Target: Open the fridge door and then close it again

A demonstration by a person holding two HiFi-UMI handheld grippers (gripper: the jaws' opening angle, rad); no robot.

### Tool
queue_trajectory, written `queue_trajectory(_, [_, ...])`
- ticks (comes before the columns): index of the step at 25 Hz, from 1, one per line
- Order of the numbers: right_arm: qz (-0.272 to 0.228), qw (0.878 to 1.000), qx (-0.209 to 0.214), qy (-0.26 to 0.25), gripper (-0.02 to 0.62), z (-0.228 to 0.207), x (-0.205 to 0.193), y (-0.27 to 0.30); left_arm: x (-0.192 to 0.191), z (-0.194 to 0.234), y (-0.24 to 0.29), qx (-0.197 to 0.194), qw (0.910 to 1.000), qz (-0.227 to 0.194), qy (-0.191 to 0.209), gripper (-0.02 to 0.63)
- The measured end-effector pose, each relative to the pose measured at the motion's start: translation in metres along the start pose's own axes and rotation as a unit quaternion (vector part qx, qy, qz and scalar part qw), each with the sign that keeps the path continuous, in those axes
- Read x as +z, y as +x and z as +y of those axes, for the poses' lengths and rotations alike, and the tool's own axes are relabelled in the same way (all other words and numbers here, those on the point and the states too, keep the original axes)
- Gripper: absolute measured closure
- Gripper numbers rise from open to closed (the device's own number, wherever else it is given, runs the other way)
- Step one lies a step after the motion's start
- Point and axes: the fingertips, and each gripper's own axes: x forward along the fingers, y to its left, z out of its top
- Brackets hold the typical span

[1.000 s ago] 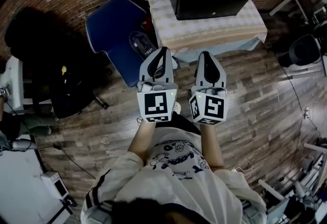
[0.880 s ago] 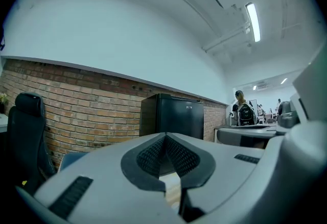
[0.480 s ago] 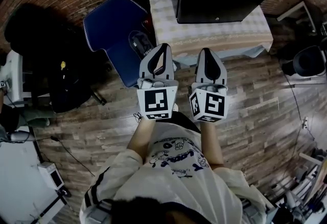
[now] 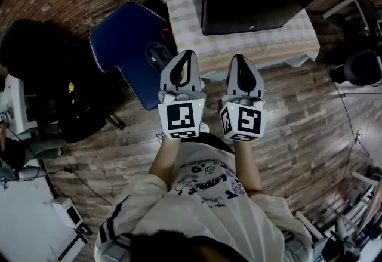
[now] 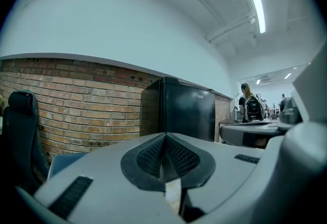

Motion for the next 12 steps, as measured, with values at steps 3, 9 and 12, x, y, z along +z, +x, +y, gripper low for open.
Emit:
queue_trajectory(3, [-0.001, 1.000, -0.006, 0.000, 0.561, -0.007, 0.005, 0.023, 0.002, 0.007, 0.025, -0.002, 1.0000, 0.003, -0.001, 0.589])
queue_trajectory(9, [-0.004, 1.000, -0.021, 0.000, 0.561, -0.020, 0.012, 0.064, 0.010, 0.019, 0.068, -0.013, 0.9998, -0.005, -0.014, 0.589])
queue_trajectory(12, [0.001, 1.000, -0.028, 0.002, 0.561, -0.024, 0.011, 0.080, 0.011, 0.020, 0.087, -0.033, 0.9993, -0.007, -0.018, 0.589])
